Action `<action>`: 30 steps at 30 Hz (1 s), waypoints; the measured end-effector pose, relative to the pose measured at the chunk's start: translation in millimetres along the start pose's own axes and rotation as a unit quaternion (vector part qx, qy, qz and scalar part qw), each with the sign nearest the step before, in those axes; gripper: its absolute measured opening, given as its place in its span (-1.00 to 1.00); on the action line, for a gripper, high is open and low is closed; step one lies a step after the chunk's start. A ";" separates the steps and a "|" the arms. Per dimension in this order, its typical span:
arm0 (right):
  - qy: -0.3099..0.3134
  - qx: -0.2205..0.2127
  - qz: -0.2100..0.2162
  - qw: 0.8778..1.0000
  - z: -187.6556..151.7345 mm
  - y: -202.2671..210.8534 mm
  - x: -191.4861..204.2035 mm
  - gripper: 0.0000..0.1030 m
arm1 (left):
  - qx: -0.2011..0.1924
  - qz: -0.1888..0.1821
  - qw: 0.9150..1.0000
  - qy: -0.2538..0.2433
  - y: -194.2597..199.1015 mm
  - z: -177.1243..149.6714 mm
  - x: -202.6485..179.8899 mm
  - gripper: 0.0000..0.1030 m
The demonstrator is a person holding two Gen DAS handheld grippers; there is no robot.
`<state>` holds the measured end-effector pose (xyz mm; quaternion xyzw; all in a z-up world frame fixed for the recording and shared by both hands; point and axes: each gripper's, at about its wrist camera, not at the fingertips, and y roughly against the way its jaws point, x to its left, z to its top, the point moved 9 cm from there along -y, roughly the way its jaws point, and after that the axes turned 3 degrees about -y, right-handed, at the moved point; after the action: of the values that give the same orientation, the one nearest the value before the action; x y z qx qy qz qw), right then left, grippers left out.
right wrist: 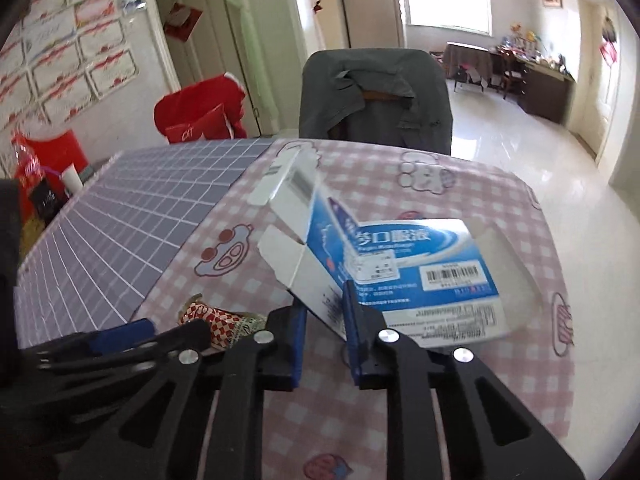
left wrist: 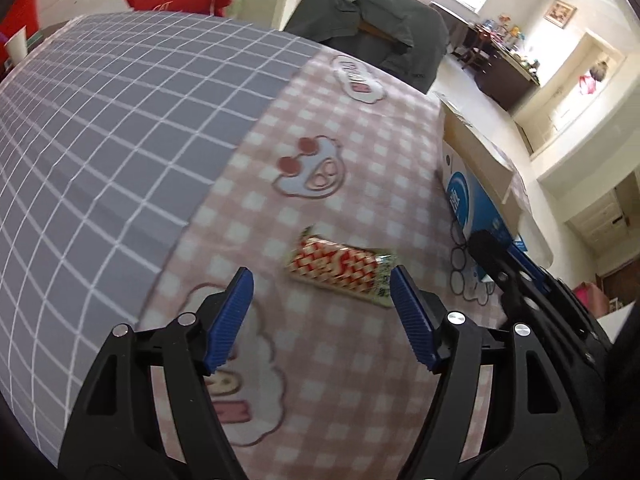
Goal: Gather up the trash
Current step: 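Grasp the blue-and-white medicine box with the right tool while the left tool grasps the checkered wrapper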
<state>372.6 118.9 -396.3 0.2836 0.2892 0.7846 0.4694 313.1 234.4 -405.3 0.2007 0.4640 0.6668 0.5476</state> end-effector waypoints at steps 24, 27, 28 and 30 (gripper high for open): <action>-0.056 0.021 0.025 0.998 -25.3 16.1 -14.8 -0.67 | -0.012 0.076 0.994 -0.081 -13.6 5.3 -6.0 -0.39; -0.052 0.021 0.029 0.998 -25.8 19.3 -10.1 -0.68 | -0.008 0.059 0.996 -0.071 -10.2 3.8 -6.2 -0.48; -0.053 0.020 0.030 0.998 -25.8 21.5 -9.0 -0.69 | -0.005 0.050 0.997 -0.063 -7.3 2.9 -4.9 -0.49; -0.053 0.019 0.032 0.998 -25.0 23.9 -8.6 -0.71 | -0.005 0.043 0.998 -0.056 -3.8 1.3 -4.5 -0.50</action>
<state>344.4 97.0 -397.4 0.3424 0.2695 0.7774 0.4536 317.6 230.6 -406.8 0.2548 0.4204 0.6794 0.5447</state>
